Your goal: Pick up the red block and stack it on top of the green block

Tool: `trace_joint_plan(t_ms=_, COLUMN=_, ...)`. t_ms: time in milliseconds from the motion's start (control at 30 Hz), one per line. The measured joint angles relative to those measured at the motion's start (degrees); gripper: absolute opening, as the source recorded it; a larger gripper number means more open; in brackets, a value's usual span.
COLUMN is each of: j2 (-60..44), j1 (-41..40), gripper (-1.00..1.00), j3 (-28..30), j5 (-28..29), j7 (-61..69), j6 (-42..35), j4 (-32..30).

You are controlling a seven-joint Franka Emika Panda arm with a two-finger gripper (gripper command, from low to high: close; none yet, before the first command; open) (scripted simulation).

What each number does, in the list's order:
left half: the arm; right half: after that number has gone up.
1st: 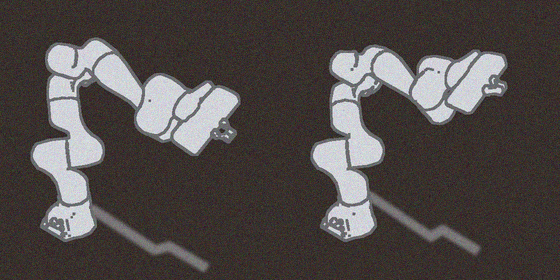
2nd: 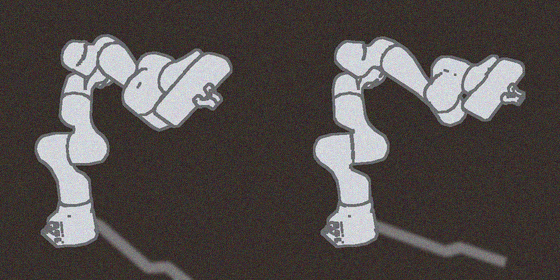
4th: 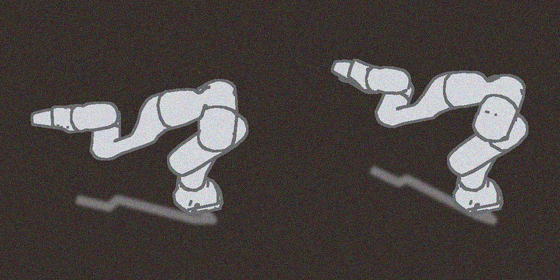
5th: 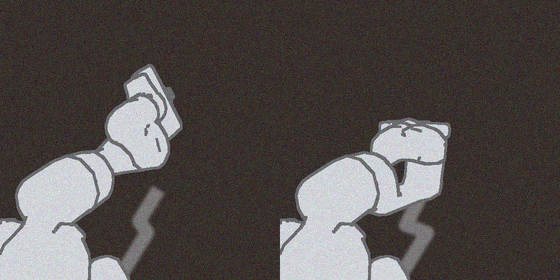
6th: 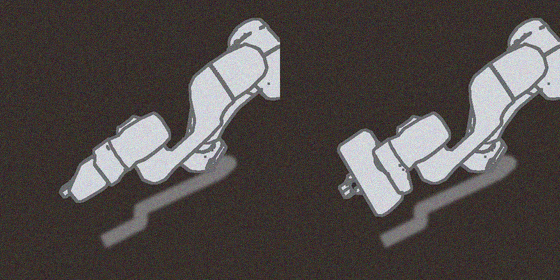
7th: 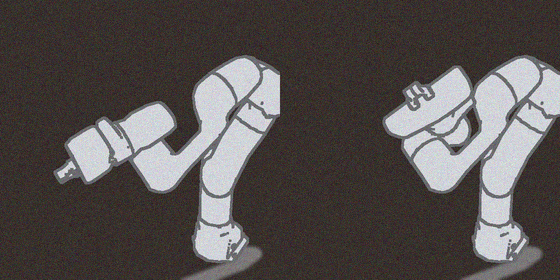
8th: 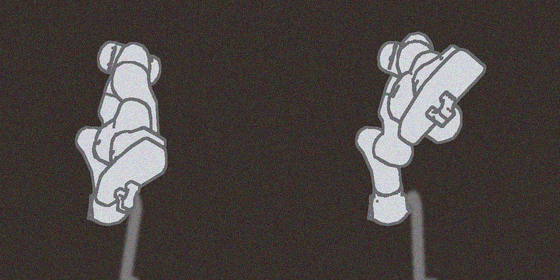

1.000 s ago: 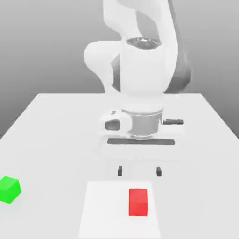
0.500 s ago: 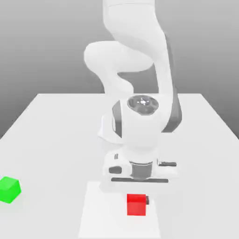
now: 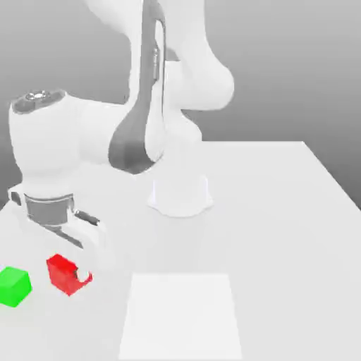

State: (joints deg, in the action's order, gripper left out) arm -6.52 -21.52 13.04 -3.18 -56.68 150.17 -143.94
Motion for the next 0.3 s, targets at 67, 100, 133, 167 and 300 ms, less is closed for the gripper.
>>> trace_joint_plan(t_ms=67, j2=-2.3, j1=-3.4, gripper=-1.00, j3=2.5, j5=-1.8, j7=0.4, j6=0.1, j4=2.1)
trace_joint_plan(t_ms=100, j2=-4.1, j1=-4.4, gripper=-1.00, j3=2.7, j5=-3.1, j7=1.2, j6=1.3, j4=2.6)
trace_joint_plan(t_ms=133, j2=-6.1, j1=-5.5, gripper=-1.00, j3=2.0, j5=-4.2, j7=1.8, j6=2.8, j4=3.0)
trace_joint_plan(t_ms=167, j2=-8.1, j1=-6.2, gripper=-1.00, j3=1.5, j5=-5.5, j7=2.7, j6=4.5, j4=3.2)
trace_joint_plan(t_ms=300, j2=-9.8, j1=-6.8, gripper=1.00, j3=0.8, j5=-6.5, j7=3.4, j6=6.0, j4=3.4)
